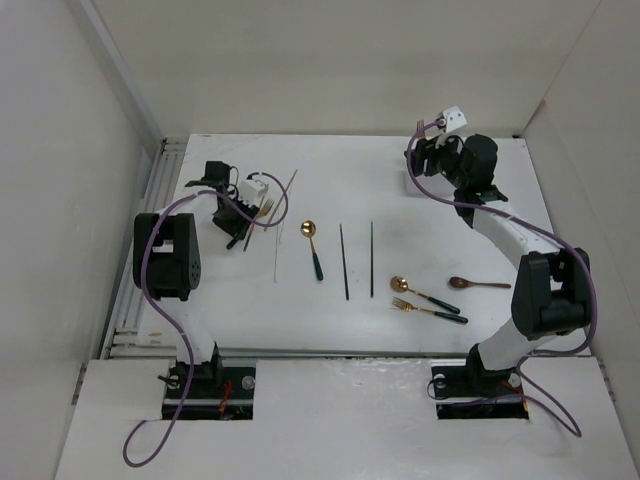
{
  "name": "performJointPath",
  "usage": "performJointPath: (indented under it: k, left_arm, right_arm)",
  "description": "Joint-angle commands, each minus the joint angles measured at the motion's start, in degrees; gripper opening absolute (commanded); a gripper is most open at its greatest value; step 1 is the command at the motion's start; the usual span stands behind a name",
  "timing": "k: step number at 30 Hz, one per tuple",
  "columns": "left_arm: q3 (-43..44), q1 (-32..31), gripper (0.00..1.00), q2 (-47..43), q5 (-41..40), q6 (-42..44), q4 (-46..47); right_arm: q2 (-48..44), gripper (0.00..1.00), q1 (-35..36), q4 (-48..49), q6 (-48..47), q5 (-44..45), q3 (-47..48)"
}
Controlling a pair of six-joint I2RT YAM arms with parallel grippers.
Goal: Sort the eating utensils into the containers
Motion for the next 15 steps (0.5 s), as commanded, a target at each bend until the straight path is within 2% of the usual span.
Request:
performJointPath:
  k: [1,5,9,10,11,15]
  left_arm:
    - [1.19,-0.02,0.41,1.44,-1.71,0.26,0.46]
    - [1.19,-1.17,0.37,3.12,-3.12,-0.88,0.46]
    - [1.19,-1.17,0.18,4.87,-3.12,-2.02,-0.06]
    - [1.19,-1.17,0.04,4.87,-3.12,-2.81,-0.06]
    - [1.19,-1.17,0.0,4.87,-2.51,-3.43,-0.06]
    - [1.98,-1.17,0.0,3.13,0.39,-5.36,0.46]
  right_arm:
    - [-2.16,0.63,0.77,1.44,-0.39,0.43,0.29]
    - [-2.16,0.63,0.77,1.44,-0.39,0.43,0.29]
    - [-2.16,0.63,0.77,1.44,-0.39,0.95,0.81]
    - [-2.69,0.63,0.77,1.44,-0.39,0.96,0.82]
    - [-2.69,0.63,0.77,0.92,-0.39,0.96,0.82]
    - [-2.69,0.63,1.3,0.92,-0.92,0.96,0.82]
